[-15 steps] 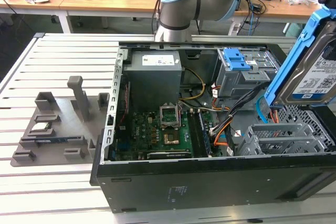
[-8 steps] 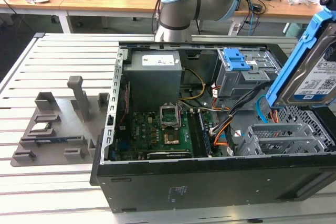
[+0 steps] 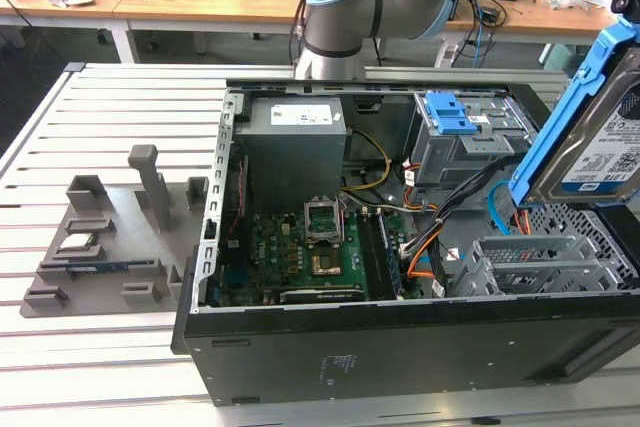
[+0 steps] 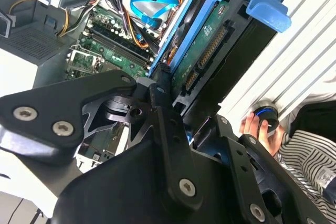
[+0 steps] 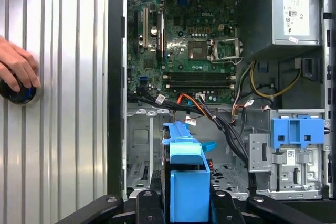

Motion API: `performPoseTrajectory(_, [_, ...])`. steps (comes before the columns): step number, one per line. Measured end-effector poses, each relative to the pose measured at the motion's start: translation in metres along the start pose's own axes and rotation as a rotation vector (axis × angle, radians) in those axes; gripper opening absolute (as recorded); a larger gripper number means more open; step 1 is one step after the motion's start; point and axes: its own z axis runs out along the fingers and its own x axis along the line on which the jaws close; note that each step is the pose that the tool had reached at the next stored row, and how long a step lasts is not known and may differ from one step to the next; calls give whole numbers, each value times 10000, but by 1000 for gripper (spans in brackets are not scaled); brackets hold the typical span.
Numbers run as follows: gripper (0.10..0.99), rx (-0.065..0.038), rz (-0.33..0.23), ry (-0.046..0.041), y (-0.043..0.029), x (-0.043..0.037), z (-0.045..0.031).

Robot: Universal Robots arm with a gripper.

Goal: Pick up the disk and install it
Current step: 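Pick up the disk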

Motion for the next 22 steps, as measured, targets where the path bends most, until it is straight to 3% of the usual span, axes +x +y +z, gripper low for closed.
performPoseTrajectory(15, [365, 0, 0, 0, -14, 10, 76])
performPoseTrajectory(22, [365, 0, 0, -1, -18, 12, 159])
